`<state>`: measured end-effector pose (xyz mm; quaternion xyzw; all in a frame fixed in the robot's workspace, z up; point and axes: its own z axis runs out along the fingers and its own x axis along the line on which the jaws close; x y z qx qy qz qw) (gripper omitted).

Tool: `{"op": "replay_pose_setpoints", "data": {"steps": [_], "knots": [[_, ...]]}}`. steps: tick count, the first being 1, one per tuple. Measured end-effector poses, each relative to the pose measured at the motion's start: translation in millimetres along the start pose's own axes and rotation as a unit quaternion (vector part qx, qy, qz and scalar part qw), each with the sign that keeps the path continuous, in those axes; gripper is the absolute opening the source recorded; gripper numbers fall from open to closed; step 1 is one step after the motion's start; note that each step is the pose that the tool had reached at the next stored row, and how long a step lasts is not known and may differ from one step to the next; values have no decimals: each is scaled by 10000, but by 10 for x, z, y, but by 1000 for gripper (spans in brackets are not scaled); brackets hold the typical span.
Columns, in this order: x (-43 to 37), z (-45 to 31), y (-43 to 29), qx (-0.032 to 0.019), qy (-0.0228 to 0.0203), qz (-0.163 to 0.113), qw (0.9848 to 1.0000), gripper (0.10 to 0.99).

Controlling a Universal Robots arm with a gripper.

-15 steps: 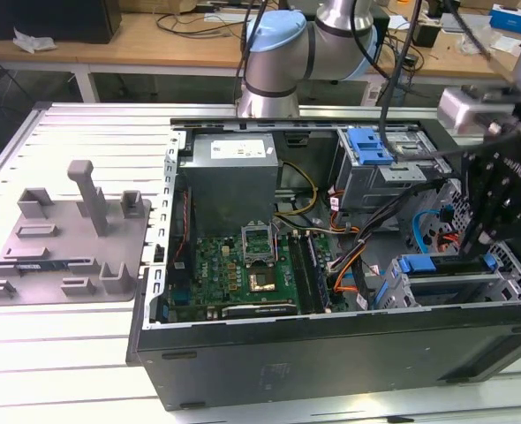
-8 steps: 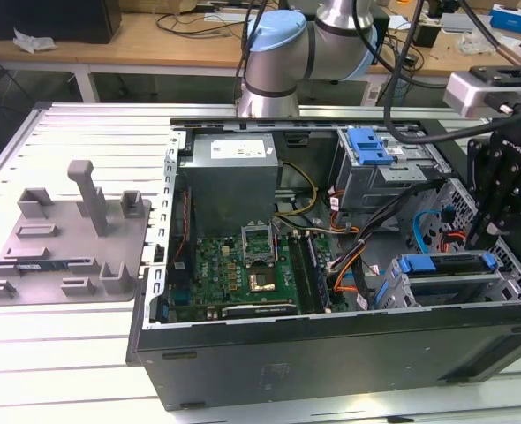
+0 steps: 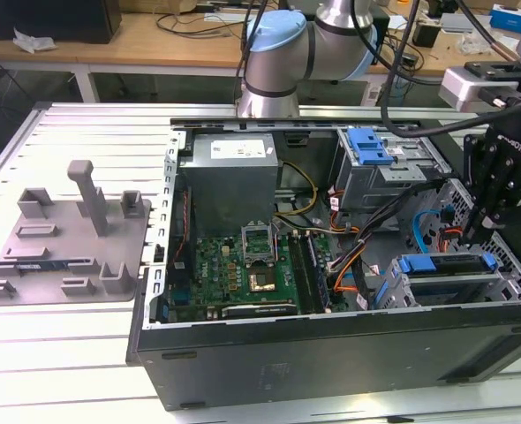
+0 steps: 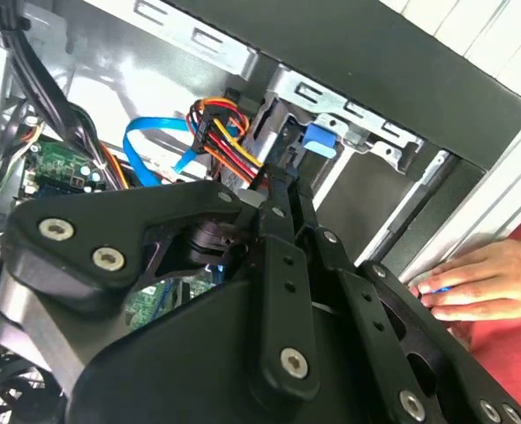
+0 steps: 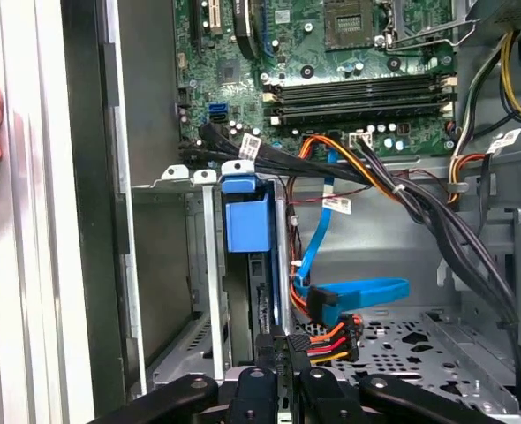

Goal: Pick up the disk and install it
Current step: 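Insert the first disk wire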

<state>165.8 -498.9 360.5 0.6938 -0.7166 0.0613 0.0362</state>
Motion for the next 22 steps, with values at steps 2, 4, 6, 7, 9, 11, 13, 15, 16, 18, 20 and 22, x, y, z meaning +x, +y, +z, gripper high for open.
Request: {"op": "replay_pose_setpoints", "data": {"steps": [2,4,6,7,9,11,13,15,16,18,20,22], "knots": [[1,0,0,-1,1,2,10000,169],[7,1,0,0,1,2,10000,169],[15,6,-1,-1,0,2,10000,169],[16,9,-1,-1,0,2,10000,169],[20,16,-1,0,0,2,10000,169],[33,24,-2,-1,1,2,10000,169],[45,30,-2,-1,1,4,10000,169],[60,37,-2,-1,0,5,10000,169],[64,39,-2,-1,1,6,10000,169],[65,49,-2,-1,2,7,10000,169],[64,57,-1,-1,1,7,10000,169],[64,59,-1,-1,1,7,10000,169]]}}
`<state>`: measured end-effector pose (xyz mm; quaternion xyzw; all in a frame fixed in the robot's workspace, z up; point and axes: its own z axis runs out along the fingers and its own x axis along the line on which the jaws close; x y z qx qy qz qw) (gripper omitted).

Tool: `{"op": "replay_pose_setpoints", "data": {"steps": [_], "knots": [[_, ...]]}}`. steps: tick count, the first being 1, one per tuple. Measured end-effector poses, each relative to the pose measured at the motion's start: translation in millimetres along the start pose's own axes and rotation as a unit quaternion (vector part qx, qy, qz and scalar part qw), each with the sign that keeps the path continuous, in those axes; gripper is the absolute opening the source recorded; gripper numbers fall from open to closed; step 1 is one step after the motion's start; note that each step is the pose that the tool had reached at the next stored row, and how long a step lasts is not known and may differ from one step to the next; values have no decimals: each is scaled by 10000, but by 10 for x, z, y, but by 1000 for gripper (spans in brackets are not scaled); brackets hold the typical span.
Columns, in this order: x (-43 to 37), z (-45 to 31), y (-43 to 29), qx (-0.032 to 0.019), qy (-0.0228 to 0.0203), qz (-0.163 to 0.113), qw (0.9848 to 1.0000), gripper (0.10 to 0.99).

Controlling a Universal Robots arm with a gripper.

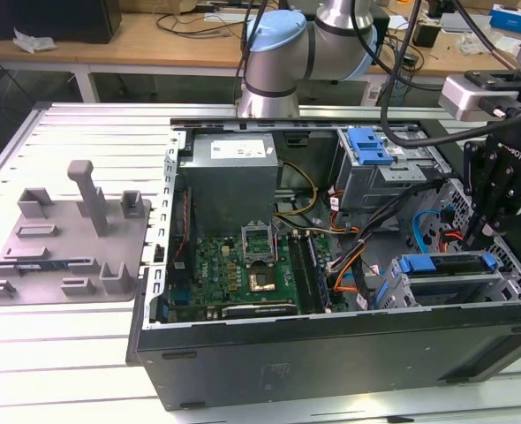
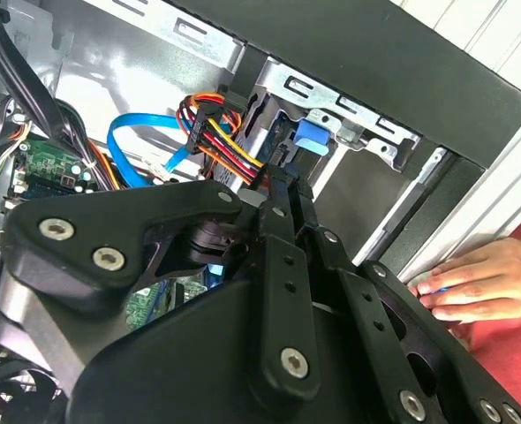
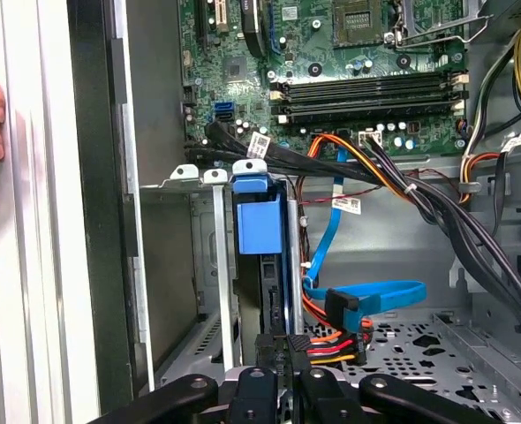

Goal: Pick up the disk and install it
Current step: 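Insert the first disk wire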

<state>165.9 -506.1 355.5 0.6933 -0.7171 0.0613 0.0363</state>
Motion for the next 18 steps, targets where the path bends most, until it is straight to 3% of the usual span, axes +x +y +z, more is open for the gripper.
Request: {"op": "replay_pose_setpoints", "data": {"steps": [14,18], "knots": [[-10,4,8,10,-3,-74,10000,169],[-11,11,9,39,-8,-192,9998,169]]}}
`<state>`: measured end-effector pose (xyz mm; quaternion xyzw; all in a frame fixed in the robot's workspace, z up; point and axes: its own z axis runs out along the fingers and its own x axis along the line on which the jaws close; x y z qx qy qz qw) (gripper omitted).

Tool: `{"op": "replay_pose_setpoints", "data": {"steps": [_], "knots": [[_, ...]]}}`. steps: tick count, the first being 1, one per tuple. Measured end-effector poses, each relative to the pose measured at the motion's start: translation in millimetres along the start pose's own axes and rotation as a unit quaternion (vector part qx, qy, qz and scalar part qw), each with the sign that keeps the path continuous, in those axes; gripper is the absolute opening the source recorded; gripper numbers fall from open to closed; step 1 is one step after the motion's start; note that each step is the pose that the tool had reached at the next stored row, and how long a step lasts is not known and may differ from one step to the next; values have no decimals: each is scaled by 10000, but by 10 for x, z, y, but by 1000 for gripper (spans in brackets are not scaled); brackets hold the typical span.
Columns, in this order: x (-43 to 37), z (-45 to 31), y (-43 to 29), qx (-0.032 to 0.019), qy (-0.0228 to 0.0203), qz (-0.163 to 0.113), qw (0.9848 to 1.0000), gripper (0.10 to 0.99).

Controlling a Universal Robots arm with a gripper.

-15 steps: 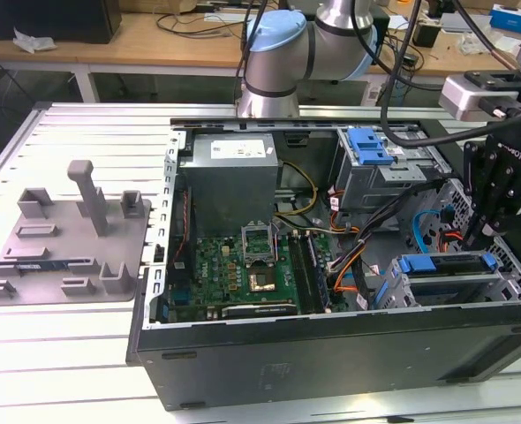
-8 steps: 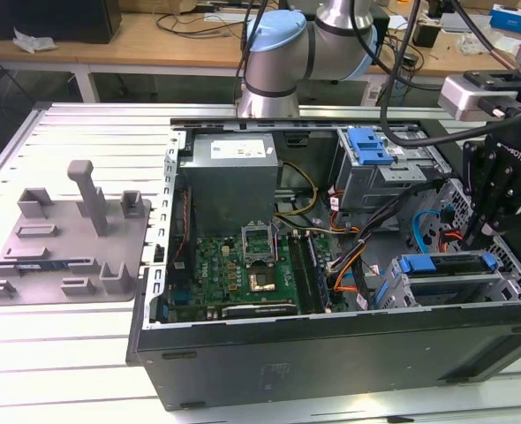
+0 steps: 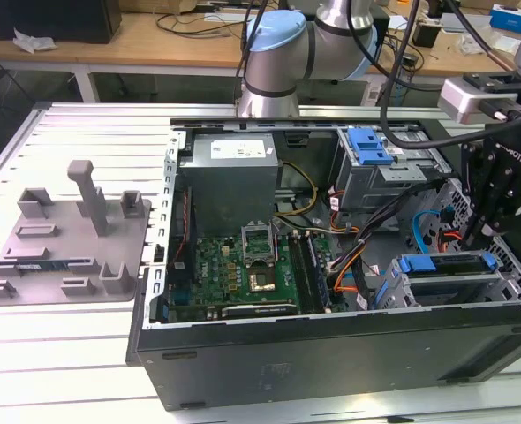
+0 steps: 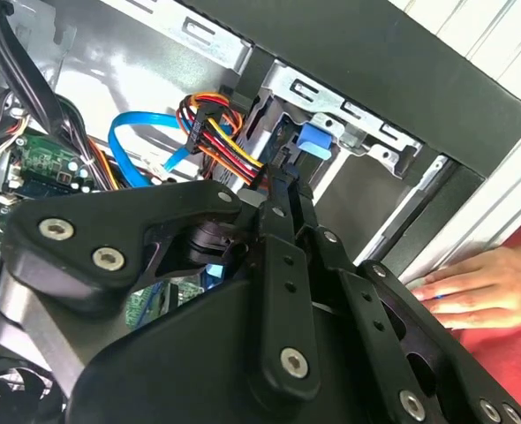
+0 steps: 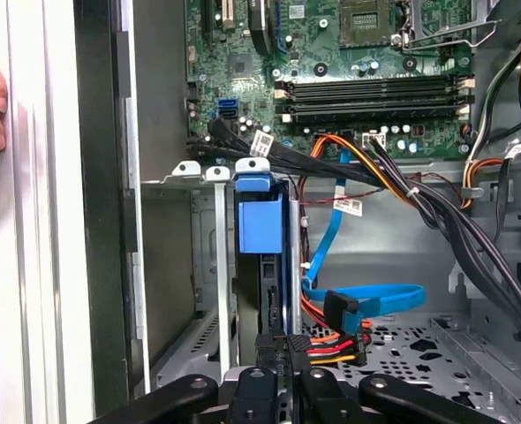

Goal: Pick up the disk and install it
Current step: 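Insert the first disk wire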

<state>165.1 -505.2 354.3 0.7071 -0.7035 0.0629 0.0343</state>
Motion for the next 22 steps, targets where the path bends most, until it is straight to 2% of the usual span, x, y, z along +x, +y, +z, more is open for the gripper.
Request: {"op": "replay_pose_setpoints", "data": {"steps": [5,22], "knots": [[0,1,1,11,-1,-25,10000,169],[-4,31,2,-7,4,102,9999,169]]}}
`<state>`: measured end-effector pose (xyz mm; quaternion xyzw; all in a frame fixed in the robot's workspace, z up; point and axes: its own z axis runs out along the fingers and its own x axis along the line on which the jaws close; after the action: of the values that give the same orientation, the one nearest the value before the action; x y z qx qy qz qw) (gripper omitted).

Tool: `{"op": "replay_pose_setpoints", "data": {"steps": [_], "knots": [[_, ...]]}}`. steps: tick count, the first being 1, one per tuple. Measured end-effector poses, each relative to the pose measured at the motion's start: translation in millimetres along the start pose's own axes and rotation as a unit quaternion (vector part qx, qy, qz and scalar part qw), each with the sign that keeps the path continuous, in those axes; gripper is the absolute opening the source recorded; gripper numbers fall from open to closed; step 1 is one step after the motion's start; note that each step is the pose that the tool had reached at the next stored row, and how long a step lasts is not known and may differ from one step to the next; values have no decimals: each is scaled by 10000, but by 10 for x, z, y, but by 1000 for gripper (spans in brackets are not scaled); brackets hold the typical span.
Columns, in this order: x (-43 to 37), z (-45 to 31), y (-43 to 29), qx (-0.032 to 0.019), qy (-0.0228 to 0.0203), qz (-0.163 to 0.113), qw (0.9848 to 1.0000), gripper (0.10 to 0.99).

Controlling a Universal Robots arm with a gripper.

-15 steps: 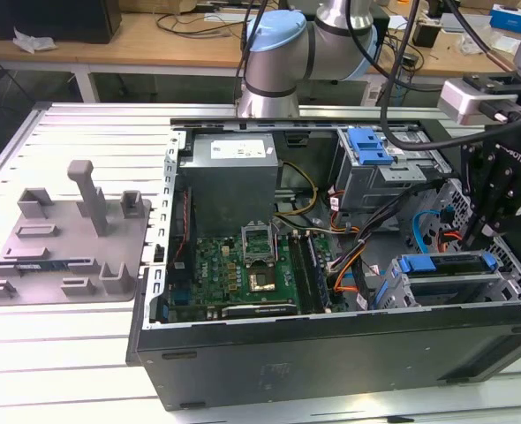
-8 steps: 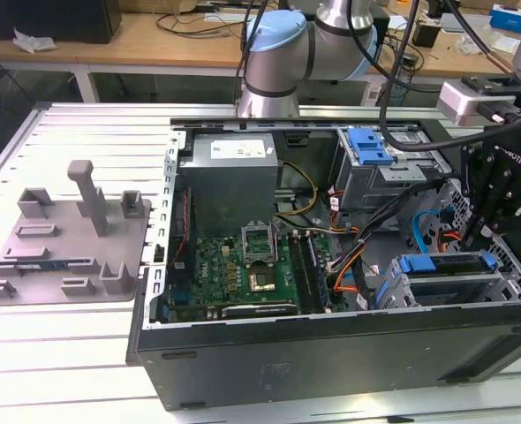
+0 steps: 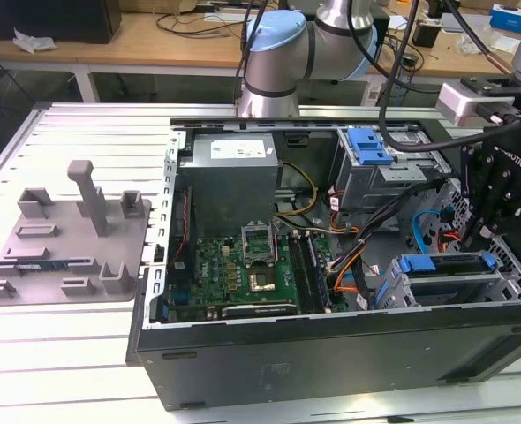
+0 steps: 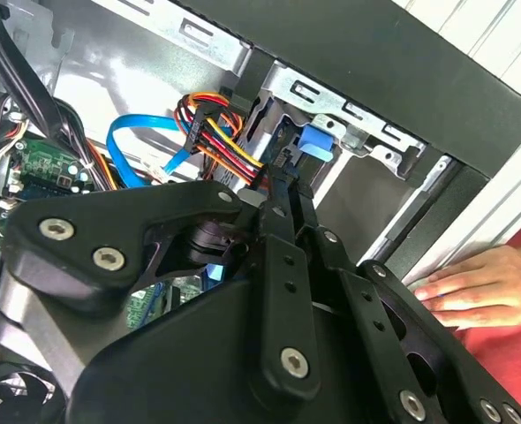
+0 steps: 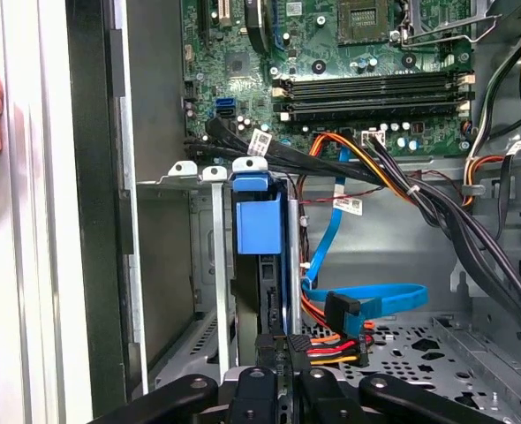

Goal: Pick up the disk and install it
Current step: 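Insert the first disk wire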

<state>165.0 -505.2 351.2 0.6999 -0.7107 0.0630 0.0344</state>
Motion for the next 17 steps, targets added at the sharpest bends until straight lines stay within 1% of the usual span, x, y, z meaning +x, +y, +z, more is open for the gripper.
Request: {"op": "replay_pose_setpoints", "data": {"steps": [1,2,10,17], "knots": [[-1,4,-12,-9,1,61,10000,169],[-2,11,-12,-29,12,212,9998,169],[6,20,-13,-31,13,222,9997,169],[7,46,-11,-31,12,222,9997,169]]}}
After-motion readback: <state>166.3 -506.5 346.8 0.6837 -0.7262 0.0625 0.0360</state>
